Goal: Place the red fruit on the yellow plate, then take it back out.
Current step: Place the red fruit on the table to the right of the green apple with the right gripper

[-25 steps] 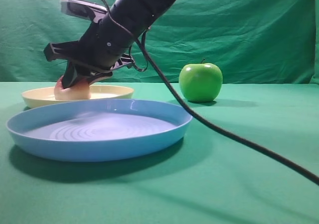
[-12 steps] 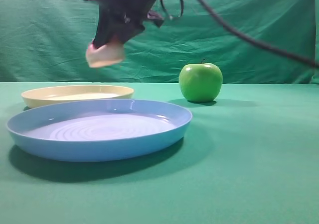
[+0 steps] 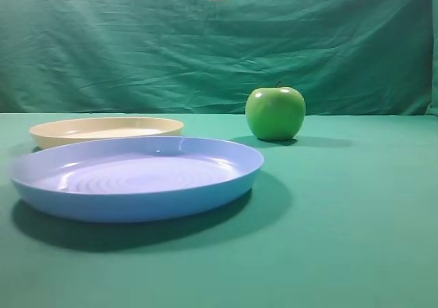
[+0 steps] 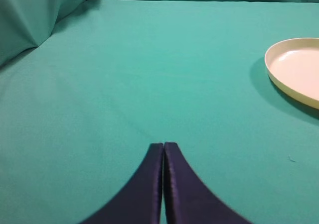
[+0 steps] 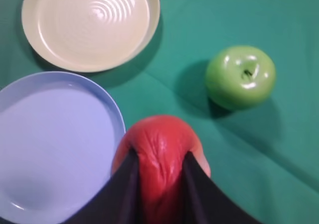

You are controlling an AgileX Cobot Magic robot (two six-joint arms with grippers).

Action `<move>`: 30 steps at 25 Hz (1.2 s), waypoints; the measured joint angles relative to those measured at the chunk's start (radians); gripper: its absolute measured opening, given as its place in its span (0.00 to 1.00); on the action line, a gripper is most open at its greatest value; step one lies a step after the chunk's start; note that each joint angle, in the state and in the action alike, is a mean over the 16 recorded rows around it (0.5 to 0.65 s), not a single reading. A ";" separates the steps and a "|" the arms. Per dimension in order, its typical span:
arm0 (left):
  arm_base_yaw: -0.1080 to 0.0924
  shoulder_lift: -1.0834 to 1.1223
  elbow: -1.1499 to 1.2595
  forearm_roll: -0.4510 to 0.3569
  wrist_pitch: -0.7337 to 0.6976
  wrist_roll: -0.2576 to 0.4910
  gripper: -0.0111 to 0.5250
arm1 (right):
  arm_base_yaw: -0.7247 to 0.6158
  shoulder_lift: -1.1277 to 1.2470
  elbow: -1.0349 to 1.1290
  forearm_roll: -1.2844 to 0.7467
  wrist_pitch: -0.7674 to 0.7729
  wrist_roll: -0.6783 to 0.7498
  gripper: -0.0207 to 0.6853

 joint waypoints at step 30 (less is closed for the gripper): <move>0.000 0.000 0.000 0.000 0.000 0.001 0.02 | -0.208 -0.044 0.558 -0.039 -0.482 0.064 0.87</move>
